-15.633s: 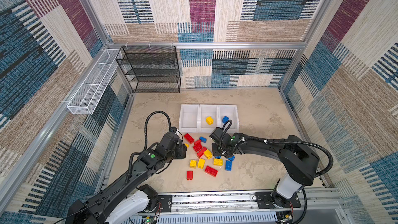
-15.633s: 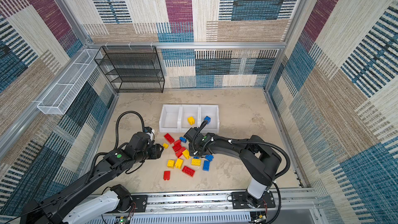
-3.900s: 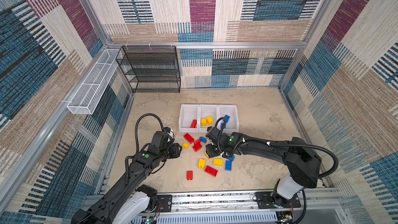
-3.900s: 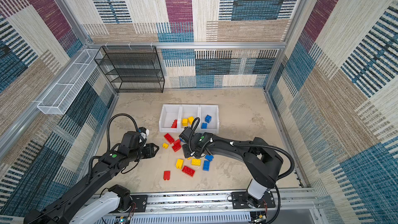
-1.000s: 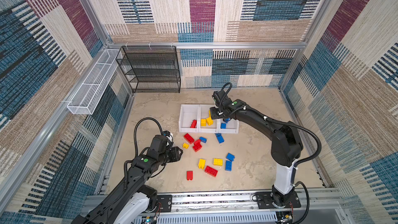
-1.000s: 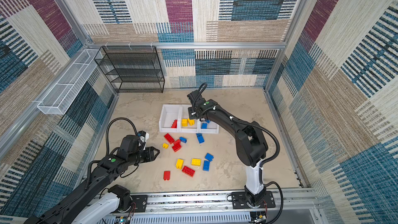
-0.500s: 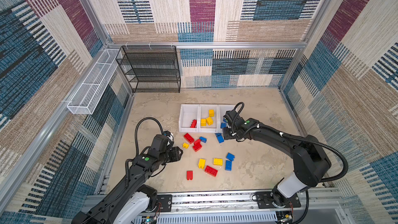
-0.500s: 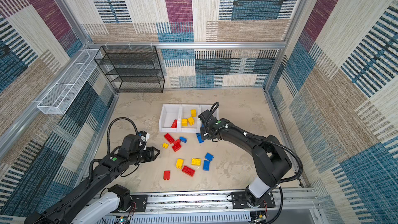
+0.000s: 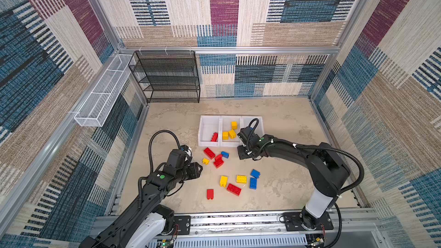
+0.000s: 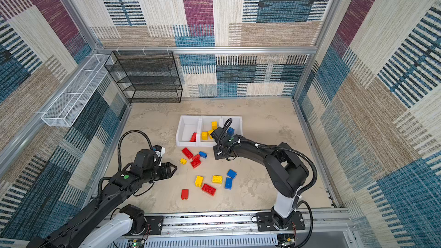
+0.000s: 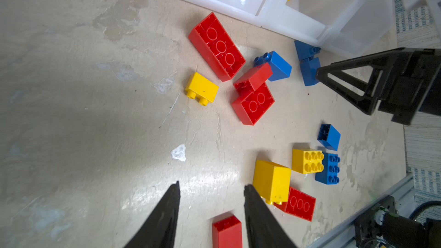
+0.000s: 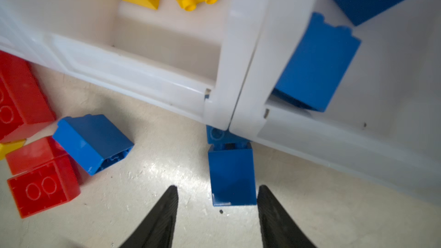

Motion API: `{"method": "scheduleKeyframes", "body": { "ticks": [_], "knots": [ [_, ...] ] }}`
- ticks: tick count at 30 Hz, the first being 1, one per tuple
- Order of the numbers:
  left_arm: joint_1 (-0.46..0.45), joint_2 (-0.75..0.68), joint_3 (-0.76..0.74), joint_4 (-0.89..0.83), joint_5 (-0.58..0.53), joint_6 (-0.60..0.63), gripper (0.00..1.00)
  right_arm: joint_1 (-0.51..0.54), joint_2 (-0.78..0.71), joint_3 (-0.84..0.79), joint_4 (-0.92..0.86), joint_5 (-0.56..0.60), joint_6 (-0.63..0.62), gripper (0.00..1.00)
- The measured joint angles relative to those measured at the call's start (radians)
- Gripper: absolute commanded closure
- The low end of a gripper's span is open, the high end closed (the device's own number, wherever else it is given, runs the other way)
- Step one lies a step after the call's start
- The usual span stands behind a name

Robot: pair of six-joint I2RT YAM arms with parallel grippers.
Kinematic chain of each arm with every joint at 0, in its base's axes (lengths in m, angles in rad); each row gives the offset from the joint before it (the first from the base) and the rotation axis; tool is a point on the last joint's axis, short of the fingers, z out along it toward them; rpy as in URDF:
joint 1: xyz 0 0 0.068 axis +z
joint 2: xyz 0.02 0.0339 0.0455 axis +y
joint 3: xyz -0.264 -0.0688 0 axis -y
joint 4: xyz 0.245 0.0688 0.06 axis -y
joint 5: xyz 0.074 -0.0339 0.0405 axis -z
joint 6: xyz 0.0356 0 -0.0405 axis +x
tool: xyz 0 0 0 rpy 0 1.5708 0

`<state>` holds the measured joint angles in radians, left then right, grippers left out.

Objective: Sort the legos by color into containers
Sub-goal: 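Lower the right gripper to a blue brick by the bin front and grasp it, then lift the blue brick into the blue compartment and open the right gripper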

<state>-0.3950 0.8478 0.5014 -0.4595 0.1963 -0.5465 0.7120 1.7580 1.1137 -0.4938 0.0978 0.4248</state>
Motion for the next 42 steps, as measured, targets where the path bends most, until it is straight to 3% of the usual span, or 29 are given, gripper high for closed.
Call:
{"method": "scheduleKeyframes", "body": {
  "ticks": [17,30,42],
  "knots": [
    [-0.001,-0.017,0.001,-0.008,-0.006,-0.003,0.52,0.0,0.042,-0.022,0.027,0.0,-0.008,0.48],
    [-0.001,-0.005,0.0,-0.008,-0.007,-0.004,0.53,0.0,0.053,-0.021,0.026,0.008,-0.016,0.64],
    [-0.001,-0.003,0.0,-0.006,-0.007,-0.004,0.53,0.003,-0.087,-0.068,-0.012,0.012,-0.013,0.68]
  ]
}}
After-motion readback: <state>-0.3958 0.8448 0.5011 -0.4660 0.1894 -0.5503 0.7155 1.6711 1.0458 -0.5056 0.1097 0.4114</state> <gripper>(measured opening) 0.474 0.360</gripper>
